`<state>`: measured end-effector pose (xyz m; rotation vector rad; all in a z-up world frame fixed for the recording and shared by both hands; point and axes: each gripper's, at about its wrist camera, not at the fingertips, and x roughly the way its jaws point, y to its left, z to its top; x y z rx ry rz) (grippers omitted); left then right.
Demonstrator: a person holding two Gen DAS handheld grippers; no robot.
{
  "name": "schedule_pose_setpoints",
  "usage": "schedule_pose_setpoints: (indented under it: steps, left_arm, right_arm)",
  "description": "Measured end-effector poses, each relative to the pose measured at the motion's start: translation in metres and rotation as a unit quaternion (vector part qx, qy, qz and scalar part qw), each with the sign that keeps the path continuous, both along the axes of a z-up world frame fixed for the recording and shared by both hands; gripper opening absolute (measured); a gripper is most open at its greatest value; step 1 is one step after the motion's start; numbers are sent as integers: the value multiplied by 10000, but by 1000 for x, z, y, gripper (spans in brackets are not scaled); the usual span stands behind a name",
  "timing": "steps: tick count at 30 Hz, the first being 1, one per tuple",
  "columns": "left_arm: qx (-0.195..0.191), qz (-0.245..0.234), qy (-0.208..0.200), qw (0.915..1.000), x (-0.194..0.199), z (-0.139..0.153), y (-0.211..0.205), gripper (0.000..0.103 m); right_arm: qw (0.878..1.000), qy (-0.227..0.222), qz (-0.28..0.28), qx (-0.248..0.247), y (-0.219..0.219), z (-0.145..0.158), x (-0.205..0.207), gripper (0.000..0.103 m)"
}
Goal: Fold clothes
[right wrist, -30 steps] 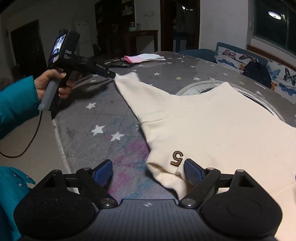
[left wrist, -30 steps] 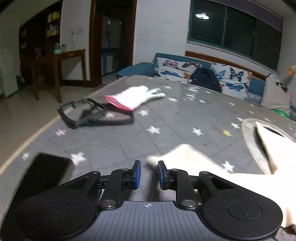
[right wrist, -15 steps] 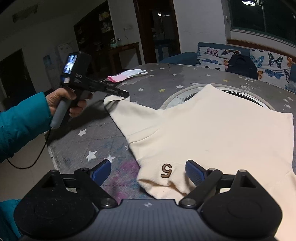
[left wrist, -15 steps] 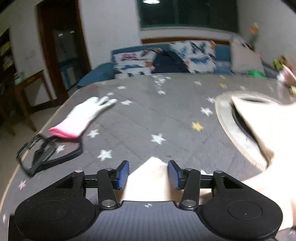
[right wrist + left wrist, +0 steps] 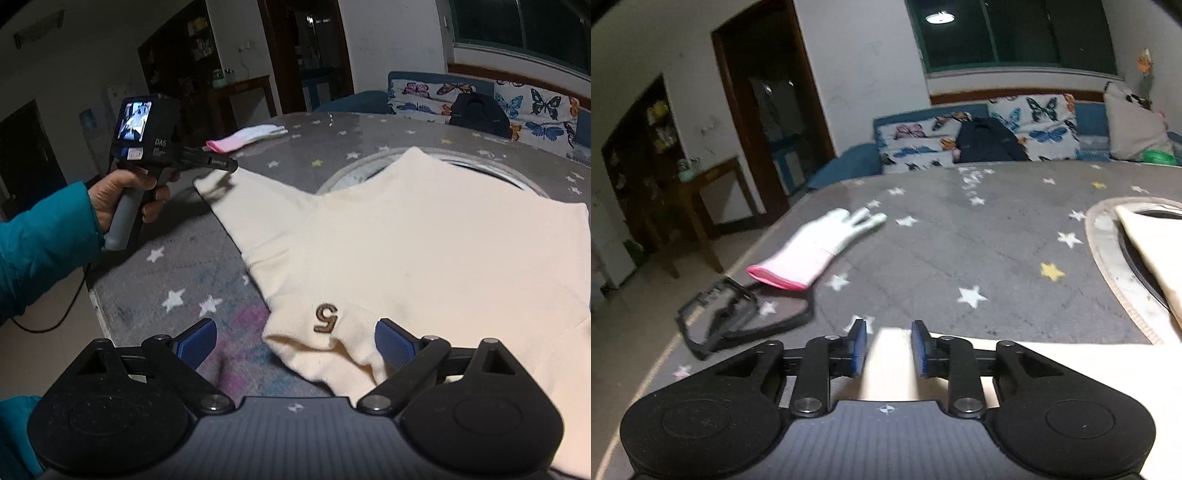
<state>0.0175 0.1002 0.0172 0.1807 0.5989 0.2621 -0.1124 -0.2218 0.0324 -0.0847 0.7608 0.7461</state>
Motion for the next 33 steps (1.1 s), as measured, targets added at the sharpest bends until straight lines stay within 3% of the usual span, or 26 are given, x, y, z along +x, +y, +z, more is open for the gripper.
schedule_pose_setpoints:
  steps: [5, 13, 20, 21, 24, 29, 33]
  left_arm:
    - [82, -40, 150, 9998, -6, 5, -7, 31]
    - [-638, -997, 281, 9926, -50, 18, -60, 60]
    - [-931, -1688, 473, 9801, -71, 16, -116, 80]
    - [-972, -1708, 492, 9793, -71, 14, -122, 85]
    - [-1099, -1735, 672, 9764, -68, 9, -138, 86]
    - [-1242, -1576, 888, 9756, -57, 0, -152, 95]
    - [-1292, -1520, 972, 9751, -54, -6, -155, 101]
  right_arm:
    - [10000, 15, 14, -29, 2, -4, -2, 95]
    - [9998, -169, -37, 25, -5, 7, -10, 96]
    - [9941, -576, -919, -93, -30, 16, 0, 99]
    - [9918, -648, -1087, -151, -34, 15, 3, 100]
    - [9833, -770, -1617, -313, -45, 11, 15, 103]
    - [9655, -635, -2485, -455, -67, -6, 39, 103]
    - [9598, -546, -2688, -597, -71, -20, 44, 103]
